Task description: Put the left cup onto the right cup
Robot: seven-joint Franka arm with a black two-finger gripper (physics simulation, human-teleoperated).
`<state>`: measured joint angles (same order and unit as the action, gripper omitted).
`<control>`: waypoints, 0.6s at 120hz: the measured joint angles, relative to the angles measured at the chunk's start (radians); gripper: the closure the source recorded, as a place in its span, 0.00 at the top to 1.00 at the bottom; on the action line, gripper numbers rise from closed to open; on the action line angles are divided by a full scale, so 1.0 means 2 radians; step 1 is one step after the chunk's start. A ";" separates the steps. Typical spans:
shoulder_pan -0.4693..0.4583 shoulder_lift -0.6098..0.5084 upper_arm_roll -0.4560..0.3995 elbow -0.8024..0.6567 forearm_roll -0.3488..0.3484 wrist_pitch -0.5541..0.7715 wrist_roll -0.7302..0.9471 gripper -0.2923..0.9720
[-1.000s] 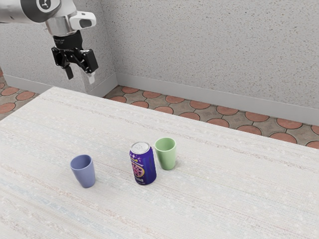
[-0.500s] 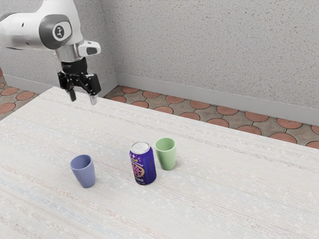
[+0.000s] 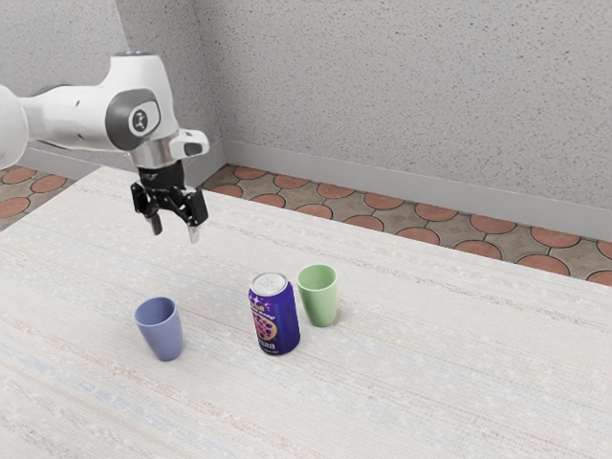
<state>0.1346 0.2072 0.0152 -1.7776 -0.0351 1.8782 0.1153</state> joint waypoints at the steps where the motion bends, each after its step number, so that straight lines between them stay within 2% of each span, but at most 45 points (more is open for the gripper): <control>1: 0.000 0.000 0.000 0.000 0.000 0.001 0.000 0.75; 37: 0.004 -0.038 0.001 -0.066 0.001 0.040 0.003 0.75; 72: 0.017 -0.105 0.001 -0.159 0.003 0.077 0.004 0.75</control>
<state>0.1677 -0.0029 0.0169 -2.0960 -0.0297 2.0312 0.1233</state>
